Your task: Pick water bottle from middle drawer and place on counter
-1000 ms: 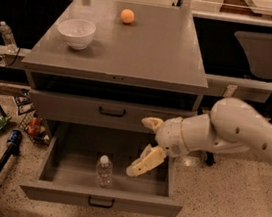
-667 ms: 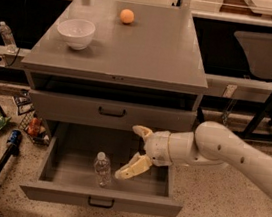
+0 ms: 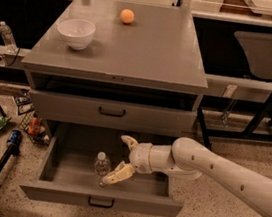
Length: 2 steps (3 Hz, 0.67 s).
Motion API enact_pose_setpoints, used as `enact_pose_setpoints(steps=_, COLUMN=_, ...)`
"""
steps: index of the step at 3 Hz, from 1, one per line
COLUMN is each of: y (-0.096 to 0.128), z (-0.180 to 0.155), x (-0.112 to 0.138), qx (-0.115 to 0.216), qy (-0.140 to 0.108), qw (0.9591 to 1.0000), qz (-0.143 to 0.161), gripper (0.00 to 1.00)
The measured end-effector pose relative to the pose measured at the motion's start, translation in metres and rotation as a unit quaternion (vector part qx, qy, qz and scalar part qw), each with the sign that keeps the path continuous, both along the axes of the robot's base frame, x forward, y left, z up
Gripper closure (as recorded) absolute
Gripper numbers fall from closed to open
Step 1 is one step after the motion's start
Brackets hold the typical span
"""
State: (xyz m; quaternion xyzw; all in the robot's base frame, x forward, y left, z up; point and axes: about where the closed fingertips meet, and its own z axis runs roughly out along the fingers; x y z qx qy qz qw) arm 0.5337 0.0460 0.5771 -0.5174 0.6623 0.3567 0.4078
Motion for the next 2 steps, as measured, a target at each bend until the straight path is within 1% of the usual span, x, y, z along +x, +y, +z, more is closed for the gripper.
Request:
enact_pose_setpoints(steps=1, y=0.002, z=-0.001, x=0.003, qx=-0.003, qy=-0.003, qw=1.0, qz=-0.004, gripper=0.0)
enact_pose_setpoints(steps=2, y=0.01, z=-0.017, x=0.007, qx=0.014, qy=0.002, qw=0.9998, qz=-0.01, gripper=0.0)
